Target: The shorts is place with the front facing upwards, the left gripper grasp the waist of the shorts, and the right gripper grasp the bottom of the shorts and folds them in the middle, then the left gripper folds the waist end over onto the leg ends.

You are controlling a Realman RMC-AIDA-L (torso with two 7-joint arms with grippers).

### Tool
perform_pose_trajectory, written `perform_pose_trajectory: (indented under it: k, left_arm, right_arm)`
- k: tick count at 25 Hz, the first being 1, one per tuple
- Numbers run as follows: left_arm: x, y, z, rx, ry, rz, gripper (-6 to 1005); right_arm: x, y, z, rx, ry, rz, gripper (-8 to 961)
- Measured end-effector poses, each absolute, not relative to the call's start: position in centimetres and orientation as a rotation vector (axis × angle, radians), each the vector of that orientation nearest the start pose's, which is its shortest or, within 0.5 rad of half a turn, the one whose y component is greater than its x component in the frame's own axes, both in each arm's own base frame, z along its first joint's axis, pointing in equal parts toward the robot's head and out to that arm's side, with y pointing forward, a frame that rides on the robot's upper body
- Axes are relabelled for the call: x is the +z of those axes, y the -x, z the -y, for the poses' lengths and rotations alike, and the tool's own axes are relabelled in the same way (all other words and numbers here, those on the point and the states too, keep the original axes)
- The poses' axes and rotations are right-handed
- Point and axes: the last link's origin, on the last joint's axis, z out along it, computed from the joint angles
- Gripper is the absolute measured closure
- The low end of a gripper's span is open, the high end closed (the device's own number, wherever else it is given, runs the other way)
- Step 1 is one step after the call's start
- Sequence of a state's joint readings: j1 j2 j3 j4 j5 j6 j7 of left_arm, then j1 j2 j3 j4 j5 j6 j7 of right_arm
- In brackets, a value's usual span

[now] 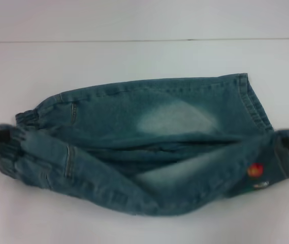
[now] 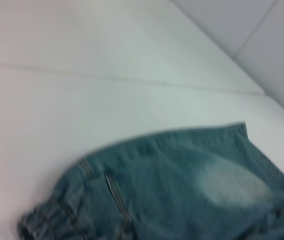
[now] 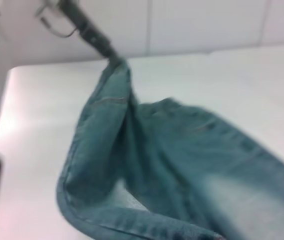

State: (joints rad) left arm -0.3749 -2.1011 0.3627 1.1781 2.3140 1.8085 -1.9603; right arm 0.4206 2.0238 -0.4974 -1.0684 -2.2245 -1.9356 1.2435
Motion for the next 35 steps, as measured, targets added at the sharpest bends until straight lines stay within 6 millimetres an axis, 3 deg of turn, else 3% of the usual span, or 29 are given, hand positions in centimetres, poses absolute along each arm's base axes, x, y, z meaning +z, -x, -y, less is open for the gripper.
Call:
perform_pose_trajectory:
  k: [9,18,35]
  left_arm:
    - [10.5,30.9,-29.7,-0.611,2.256,1.134,914]
    - [9.3,30.8,-32.3,-0.652,2.148,1.094,913]
    - [7.6,31.6,-35.2,-0.618,2.028,1.064,911]
  right_arm:
    - [8.3,-28.8,-31.1,0.428,2.616,-0.203,914]
    - [7.8,-28.7,-34.3,0.460,2.434,-0.249,918]
    - [5.3,-31.4,-37.7,0.360,2.220,-0.362,917]
